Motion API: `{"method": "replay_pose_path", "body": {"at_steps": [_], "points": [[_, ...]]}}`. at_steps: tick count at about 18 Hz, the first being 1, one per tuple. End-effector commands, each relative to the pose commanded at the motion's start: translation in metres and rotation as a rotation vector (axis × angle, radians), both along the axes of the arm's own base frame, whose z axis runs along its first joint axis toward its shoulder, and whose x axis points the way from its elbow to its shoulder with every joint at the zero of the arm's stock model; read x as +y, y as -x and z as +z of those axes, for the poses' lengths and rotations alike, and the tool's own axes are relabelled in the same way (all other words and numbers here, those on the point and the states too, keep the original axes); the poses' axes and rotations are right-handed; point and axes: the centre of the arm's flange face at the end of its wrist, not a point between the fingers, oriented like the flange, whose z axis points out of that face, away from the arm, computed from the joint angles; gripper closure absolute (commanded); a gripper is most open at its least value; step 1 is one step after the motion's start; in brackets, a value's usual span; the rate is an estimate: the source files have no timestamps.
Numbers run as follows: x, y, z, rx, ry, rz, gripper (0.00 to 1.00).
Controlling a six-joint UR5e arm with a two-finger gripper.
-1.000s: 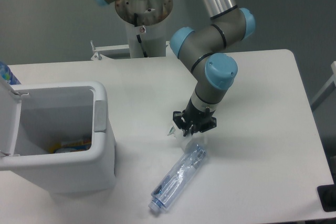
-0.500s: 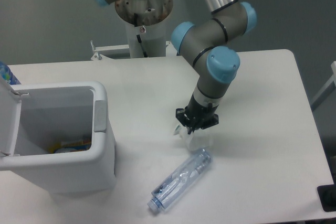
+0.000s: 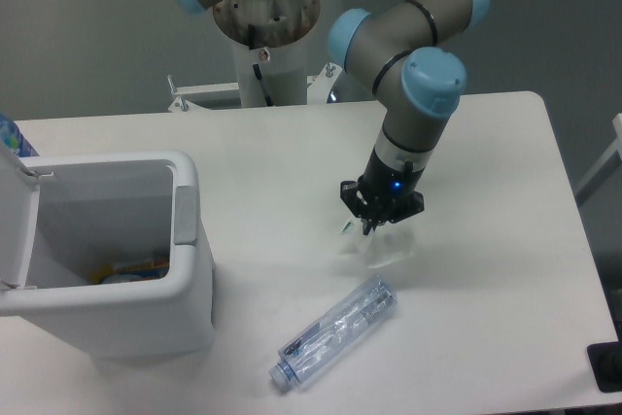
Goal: Place the trash in the trash can
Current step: 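Close the gripper on the wrapper and lift it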
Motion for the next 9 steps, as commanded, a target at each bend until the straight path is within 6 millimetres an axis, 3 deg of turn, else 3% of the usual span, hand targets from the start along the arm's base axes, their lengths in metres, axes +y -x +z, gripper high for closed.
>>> {"method": "replay_pose_path", "body": {"at_steps": [4, 9], "points": [[0.013, 0.027, 0.075, -0.003, -0.141, 0.152, 0.93], [0.037, 0.021, 0.154, -0.031, -0.323, 0.250, 0.93]]}}
